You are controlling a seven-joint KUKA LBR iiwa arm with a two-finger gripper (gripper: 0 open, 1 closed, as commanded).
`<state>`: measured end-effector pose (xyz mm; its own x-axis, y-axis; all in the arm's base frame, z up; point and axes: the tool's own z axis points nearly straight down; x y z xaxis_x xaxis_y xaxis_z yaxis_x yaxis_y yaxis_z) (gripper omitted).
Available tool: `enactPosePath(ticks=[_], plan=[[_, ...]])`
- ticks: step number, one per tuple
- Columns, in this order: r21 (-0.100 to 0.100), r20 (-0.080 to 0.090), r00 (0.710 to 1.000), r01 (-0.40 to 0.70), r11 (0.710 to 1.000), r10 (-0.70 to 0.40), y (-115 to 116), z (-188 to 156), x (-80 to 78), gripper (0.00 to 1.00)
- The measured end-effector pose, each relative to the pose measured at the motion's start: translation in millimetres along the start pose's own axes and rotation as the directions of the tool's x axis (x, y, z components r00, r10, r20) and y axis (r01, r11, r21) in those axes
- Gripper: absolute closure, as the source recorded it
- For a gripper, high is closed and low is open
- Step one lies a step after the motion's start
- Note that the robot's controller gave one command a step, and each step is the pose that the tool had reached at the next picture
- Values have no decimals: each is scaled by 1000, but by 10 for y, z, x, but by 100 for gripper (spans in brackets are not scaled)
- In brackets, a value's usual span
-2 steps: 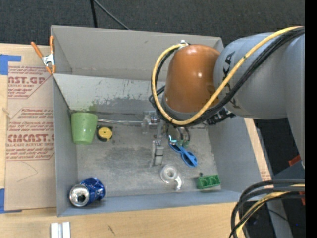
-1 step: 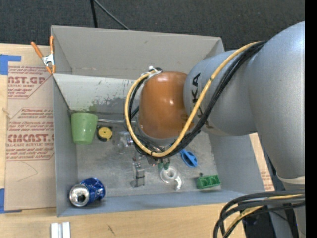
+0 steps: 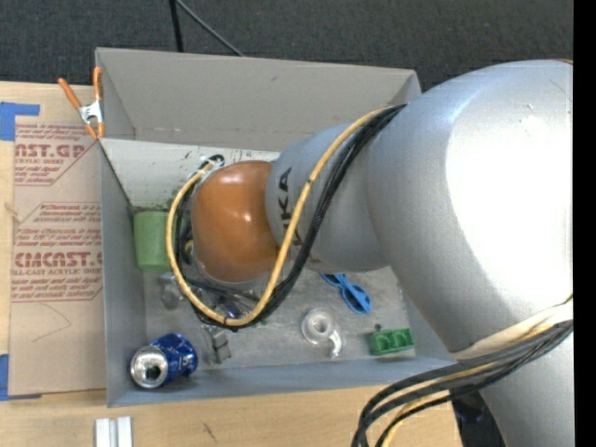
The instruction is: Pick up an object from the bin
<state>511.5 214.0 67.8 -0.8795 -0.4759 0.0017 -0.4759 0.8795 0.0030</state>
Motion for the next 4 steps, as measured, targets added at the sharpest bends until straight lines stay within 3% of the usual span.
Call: enactPosePath(ticks=[1, 2, 3, 4], plan=[[6, 7, 889, 458, 889, -458, 4, -818, -102, 0], [-2, -2, 765, 644, 765, -644, 338, 5, 91, 0], [6, 2, 768, 641, 768, -641, 302, -24, 64, 100], [16, 4, 272, 962, 272, -962, 353, -73, 97, 100]])
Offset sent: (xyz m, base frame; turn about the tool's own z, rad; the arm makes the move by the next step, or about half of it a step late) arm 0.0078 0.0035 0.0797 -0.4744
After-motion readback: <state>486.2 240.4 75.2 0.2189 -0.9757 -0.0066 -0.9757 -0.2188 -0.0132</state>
